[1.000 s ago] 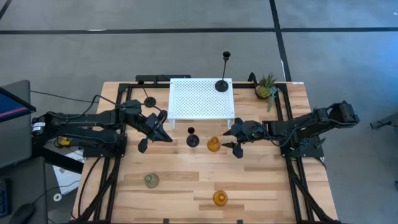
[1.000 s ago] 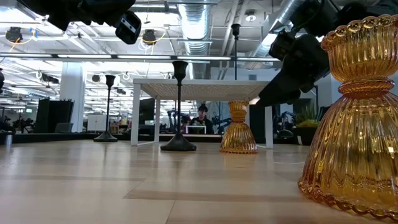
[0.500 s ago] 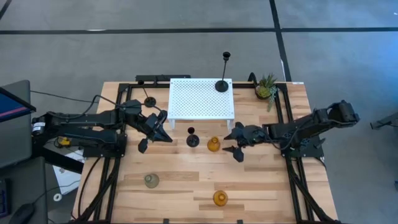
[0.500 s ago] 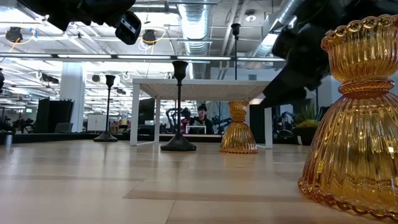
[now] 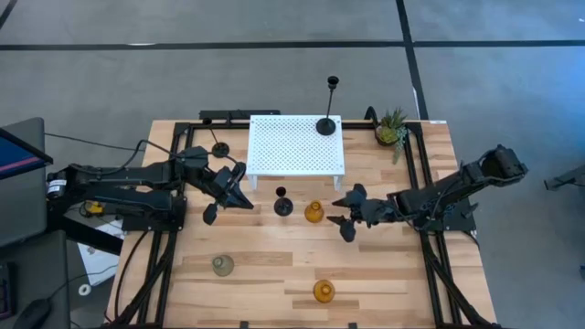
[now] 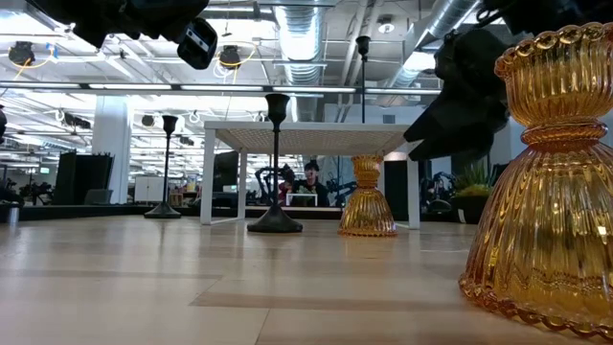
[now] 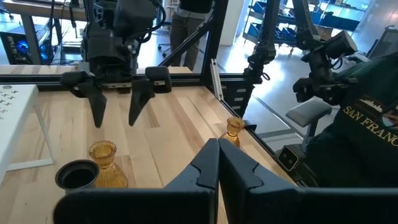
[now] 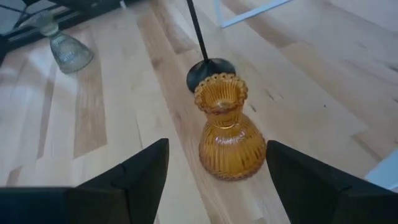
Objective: Pick & Place candle stick holders
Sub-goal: Put the top orange candle holder on the shelf
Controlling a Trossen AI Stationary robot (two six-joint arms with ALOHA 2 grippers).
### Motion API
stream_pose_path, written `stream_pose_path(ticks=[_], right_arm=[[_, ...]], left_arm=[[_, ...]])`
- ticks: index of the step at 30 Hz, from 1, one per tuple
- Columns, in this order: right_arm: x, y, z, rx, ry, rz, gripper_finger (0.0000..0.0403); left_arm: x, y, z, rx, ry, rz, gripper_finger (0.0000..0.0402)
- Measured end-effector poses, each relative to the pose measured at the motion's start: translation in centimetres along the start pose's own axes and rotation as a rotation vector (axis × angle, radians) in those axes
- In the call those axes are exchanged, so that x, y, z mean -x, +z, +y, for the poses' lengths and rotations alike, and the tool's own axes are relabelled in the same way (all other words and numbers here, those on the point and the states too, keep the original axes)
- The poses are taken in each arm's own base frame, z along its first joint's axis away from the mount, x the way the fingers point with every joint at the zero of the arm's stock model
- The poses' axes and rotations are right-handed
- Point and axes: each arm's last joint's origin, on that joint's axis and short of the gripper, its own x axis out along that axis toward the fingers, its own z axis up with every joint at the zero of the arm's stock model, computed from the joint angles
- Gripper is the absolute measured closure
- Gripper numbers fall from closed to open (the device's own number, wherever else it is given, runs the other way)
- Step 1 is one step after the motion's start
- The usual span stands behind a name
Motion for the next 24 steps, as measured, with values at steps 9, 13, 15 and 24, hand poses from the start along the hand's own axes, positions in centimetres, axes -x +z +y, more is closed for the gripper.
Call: stream_pose_path(ticks=[9, 13, 15, 24], right_arm=[[0.0, 0.4, -0.4, 0.021, -0.128, -0.088, 0.0157], [-0.3, 0.7, -1.0, 0.017, -0.154, -0.092, 0.021], [-0.4, 0.9, -1.3, 0.019, -0.174, -0.098, 0.025], [-0.8, 1.6, -2.7, 0.038, -0.247, -0.116, 0.0393]], left_arm=[[0.0, -0.4, 0.0, 0.026, -0.001, 0.036, 0.0398], [0.0, -0.4, 0.0, 0.028, -0.001, 0.038, 0.0398], [0.0, -0.4, 0.0, 0.028, -0.001, 0.038, 0.0398], [0.0, -0.4, 0.0, 0.028, -0.001, 0.038, 0.0398]])
